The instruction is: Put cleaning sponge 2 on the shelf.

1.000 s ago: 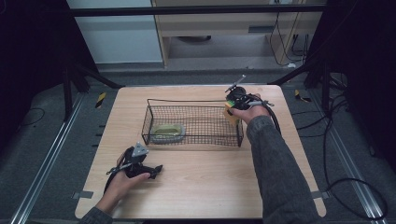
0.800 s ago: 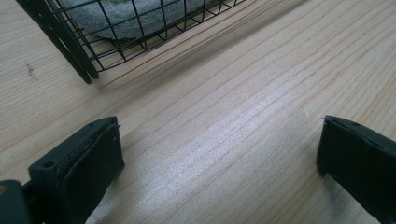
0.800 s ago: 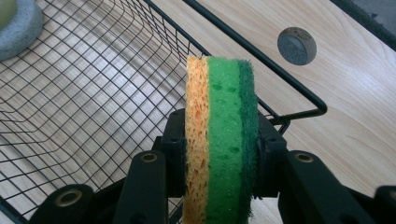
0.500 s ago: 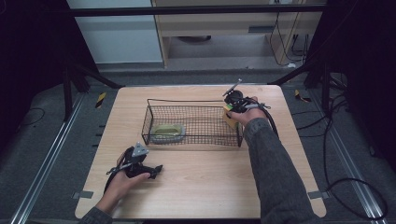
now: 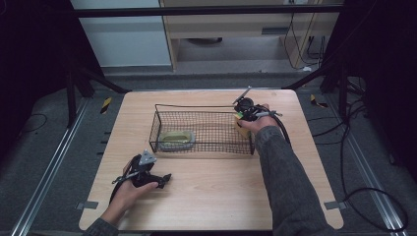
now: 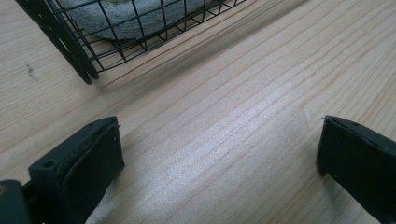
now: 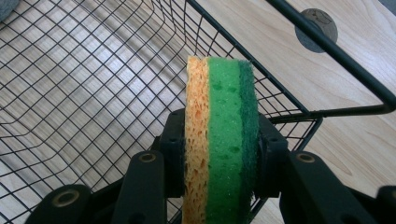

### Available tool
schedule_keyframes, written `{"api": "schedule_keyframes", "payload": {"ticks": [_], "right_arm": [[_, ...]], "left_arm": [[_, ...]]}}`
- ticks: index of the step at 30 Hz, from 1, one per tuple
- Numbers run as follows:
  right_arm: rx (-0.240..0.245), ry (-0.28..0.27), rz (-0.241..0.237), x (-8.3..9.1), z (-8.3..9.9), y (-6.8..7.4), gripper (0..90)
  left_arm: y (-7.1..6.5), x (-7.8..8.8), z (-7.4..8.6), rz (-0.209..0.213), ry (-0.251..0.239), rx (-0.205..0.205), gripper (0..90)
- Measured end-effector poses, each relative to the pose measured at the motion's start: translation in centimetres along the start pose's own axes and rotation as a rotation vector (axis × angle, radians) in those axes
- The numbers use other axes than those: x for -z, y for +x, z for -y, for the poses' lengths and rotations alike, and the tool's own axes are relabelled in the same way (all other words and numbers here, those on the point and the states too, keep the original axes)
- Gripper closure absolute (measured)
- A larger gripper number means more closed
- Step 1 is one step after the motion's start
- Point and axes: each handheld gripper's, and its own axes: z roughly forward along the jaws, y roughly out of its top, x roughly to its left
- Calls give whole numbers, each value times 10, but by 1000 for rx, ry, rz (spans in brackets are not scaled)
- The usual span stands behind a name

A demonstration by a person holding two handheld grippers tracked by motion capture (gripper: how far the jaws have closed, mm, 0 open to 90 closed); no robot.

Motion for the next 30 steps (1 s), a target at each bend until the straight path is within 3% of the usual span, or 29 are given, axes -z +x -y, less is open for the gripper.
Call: {"api": "schedule_keyframes", "payload": {"ticks": [8, 15, 25, 30], "right_arm": [[0, 5, -1, -1, 0, 1, 580], [1, -6, 8, 9, 0, 6, 528], [13, -30, -16, 27, 7, 16, 623], [8, -36, -36, 28, 9, 19, 622]], "left_arm": [[0, 0, 0, 0, 0, 0, 0], [0, 0, 0, 0, 0, 0, 0], [0, 0, 0, -2, 0, 0, 0], [0, 0, 0, -2, 0, 0, 0]]}}
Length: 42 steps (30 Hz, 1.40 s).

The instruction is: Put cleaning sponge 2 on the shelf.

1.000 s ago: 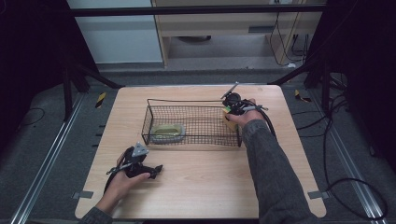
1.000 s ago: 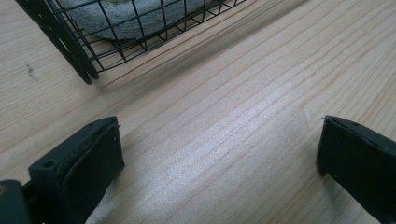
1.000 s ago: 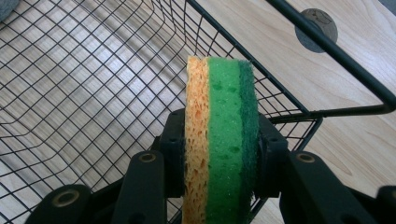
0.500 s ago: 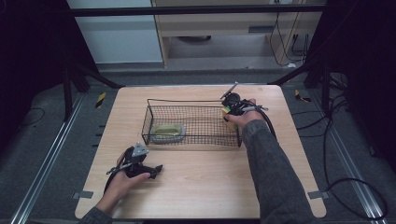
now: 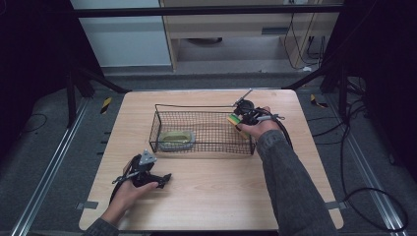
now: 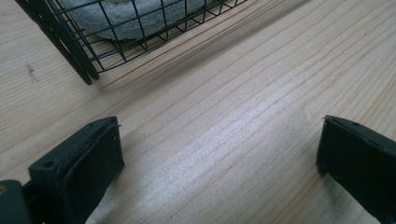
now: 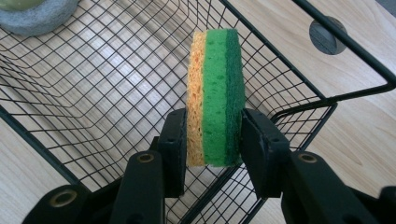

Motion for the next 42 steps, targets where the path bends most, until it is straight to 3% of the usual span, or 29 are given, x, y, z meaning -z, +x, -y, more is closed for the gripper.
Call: {"api": "schedule_keyframes", "payload": {"ticks": [17, 32, 42], "right_arm": [[11, 8, -45, -1, -1, 13, 573], [20, -2, -50, 2, -3, 17, 565], [16, -43, -48, 13, -1, 19, 564]], "left_arm": [[0, 0, 0, 0, 0, 0, 0], [0, 0, 0, -1, 0, 0, 0], [0, 0, 0, -1, 0, 0, 0]]}}
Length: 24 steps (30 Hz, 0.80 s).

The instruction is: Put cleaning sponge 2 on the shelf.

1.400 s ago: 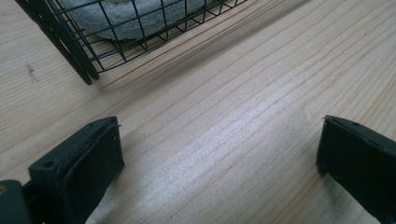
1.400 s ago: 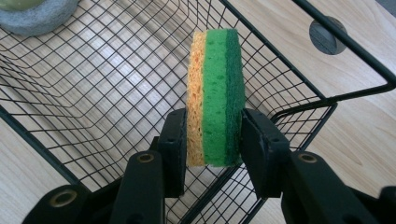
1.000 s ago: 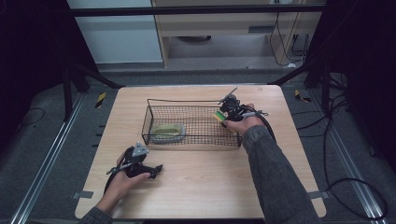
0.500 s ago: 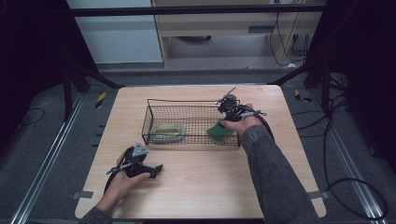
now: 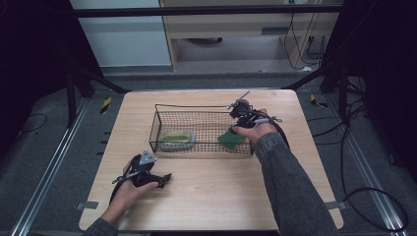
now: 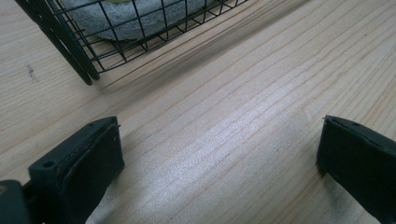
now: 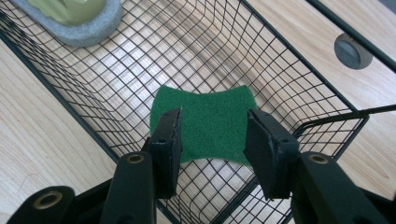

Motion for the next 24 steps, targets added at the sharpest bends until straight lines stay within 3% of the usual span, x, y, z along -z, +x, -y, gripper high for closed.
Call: {"api": "schedule_keyframes", "payload": {"ticks": [14, 20, 21, 22, 23, 24], "right_arm": [[-33, -60, 13, 17, 15, -2, 530], [-62, -83, 21, 20, 22, -5, 412], [-78, -97, 32, 20, 25, -6, 315], [-78, -97, 32, 20, 25, -6, 315], [-88, -109, 47, 21, 28, -6, 221], [-88, -109, 47, 21, 28, -6, 221]], "left_arm": [[0, 0, 0, 0, 0, 2, 0], [0, 0, 0, 0, 0, -1, 0], [0, 0, 0, 0, 1, -2, 0], [0, 0, 0, 0, 1, -2, 0], [0, 0, 0, 0, 2, -2, 0], [0, 0, 0, 0, 2, -2, 0]]}}
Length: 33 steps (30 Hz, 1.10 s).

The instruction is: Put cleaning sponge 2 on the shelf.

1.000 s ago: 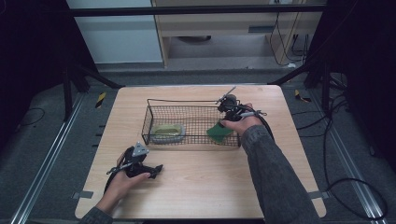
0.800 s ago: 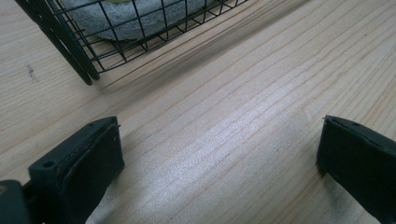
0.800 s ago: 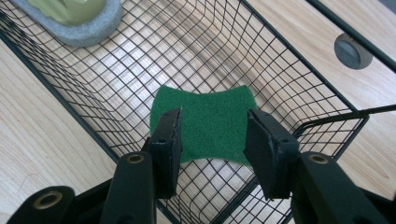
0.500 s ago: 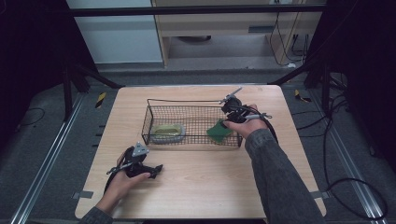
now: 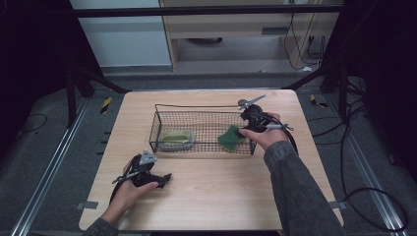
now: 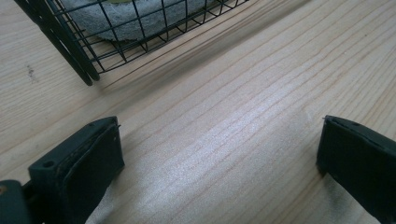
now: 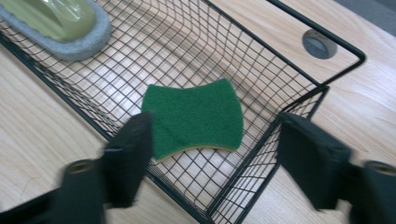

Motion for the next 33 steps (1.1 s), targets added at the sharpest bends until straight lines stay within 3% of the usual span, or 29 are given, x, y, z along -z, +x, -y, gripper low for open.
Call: {"api": "schedule_keyframes", "payload": {"ticks": [1, 5, 11, 20, 33], "right_arm": [[-3, -19, 11, 2, 3, 0, 136], [-42, -72, 21, 9, 10, -1, 74], [-40, -123, 16, 24, 26, 3, 66], [-58, -145, 21, 39, 53, 3, 70], [-23, -172, 54, 42, 92, -4, 89]], "left_arm": [[0, 0, 0, 0, 0, 0, 0], [0, 0, 0, 0, 0, 0, 0], [0, 0, 0, -1, 0, 1, 0], [0, 0, 0, -1, 0, 0, 0], [0, 0, 0, 0, 0, 3, 0]]}}
